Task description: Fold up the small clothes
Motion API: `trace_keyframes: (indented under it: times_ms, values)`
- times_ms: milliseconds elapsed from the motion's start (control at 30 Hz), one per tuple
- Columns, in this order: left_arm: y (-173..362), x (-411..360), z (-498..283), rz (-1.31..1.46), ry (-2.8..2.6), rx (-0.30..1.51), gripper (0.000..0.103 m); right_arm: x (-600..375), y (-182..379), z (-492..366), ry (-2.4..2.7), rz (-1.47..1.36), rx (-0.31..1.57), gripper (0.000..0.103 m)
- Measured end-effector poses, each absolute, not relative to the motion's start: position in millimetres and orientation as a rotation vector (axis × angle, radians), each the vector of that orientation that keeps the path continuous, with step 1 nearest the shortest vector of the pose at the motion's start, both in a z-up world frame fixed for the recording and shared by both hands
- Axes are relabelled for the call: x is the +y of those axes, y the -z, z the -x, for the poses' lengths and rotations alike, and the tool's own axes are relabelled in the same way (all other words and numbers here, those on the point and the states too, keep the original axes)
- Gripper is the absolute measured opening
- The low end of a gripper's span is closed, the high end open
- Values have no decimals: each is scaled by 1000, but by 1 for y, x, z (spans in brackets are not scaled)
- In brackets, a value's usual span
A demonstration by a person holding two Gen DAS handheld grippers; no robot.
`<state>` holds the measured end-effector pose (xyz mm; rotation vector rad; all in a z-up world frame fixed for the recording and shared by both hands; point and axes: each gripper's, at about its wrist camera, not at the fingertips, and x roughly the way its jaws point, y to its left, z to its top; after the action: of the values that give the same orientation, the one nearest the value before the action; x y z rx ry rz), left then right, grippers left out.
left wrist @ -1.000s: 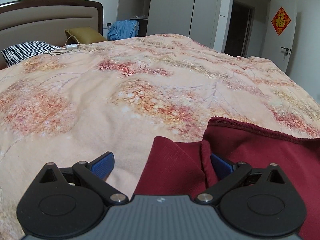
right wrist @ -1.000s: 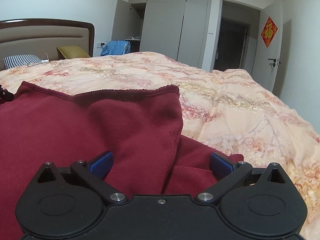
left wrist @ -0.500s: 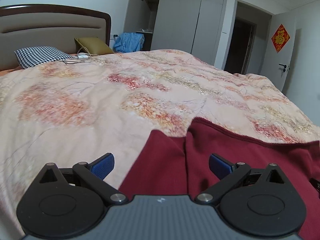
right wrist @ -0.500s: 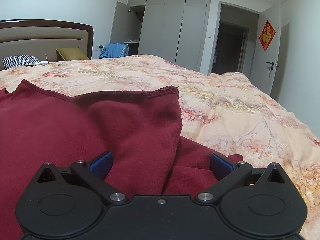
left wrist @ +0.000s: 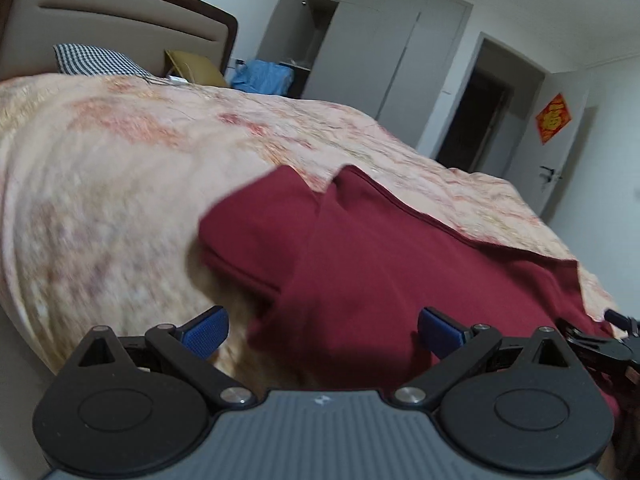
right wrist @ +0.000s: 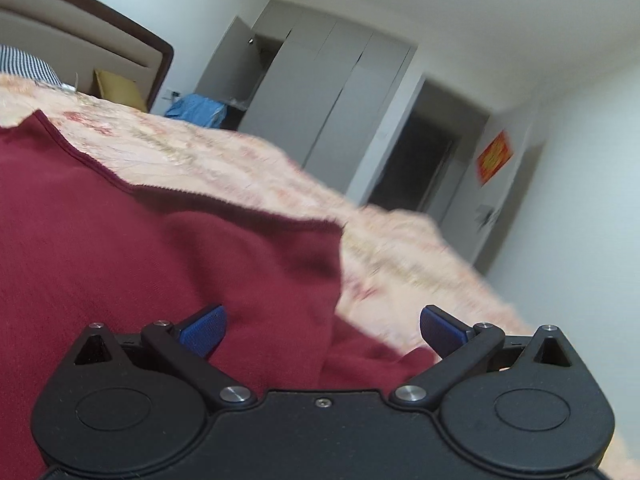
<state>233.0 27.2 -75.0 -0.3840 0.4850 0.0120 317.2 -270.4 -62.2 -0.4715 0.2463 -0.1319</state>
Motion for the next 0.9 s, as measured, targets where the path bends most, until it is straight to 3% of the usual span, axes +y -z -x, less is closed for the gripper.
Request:
trace_keyframes:
  times_ms: [300,500,800,900]
  values:
    - [82,33,-216,400,78,452,103,-237,30,-259,286,477,115,103]
    - [89,57,-217,526,96,457,103,-195,27,-238,96,427,91,103]
    - [102,65,-227,566,103,468,103,-151,64,-250,10,359,245,103]
    - [103,66,-228,562,105,470,103,-165,88,-245,23,148,236,103]
